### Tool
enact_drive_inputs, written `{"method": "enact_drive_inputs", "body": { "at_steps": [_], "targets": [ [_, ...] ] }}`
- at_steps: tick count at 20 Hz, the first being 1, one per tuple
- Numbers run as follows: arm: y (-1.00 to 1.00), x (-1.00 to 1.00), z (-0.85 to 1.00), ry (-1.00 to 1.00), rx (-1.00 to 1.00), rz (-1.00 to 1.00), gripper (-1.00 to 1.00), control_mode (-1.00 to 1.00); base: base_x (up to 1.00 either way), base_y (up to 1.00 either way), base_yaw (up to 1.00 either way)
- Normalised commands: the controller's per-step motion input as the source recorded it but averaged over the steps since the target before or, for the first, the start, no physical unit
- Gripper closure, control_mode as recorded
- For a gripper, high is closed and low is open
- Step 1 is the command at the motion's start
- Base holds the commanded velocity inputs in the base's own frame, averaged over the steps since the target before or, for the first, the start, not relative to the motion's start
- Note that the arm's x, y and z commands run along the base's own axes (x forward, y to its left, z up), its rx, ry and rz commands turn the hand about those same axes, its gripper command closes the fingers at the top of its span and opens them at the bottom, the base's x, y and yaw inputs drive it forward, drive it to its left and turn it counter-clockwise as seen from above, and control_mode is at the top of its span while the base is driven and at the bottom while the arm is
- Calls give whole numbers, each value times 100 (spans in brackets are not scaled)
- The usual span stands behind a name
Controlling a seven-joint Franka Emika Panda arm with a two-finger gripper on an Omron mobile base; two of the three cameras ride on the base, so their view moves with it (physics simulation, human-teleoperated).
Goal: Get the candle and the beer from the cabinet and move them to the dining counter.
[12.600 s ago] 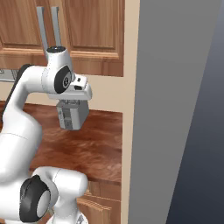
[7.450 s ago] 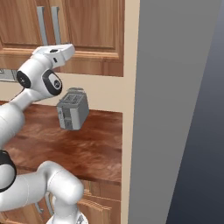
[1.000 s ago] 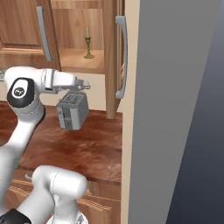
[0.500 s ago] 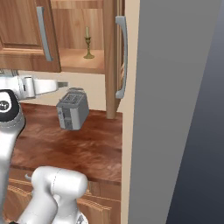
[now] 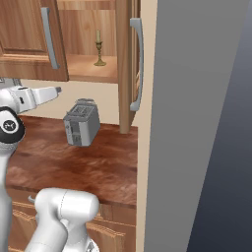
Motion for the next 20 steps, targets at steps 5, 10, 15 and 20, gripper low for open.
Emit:
{"method": "enact_drive_inputs", "body": {
  "at_steps": [5, 10, 15, 20],
  "targets": [
    [77, 1, 10, -4, 2, 25, -100, -100, 0, 0, 0],
    [79, -2, 21, -4, 0, 12, -100, -100, 0, 0, 0],
    [49, -5, 26, -8, 1, 4, -100, -100, 0, 0, 0],
    [0, -27, 16, -18, 6, 7, -100, -100, 0, 0, 0]
  ]
}}
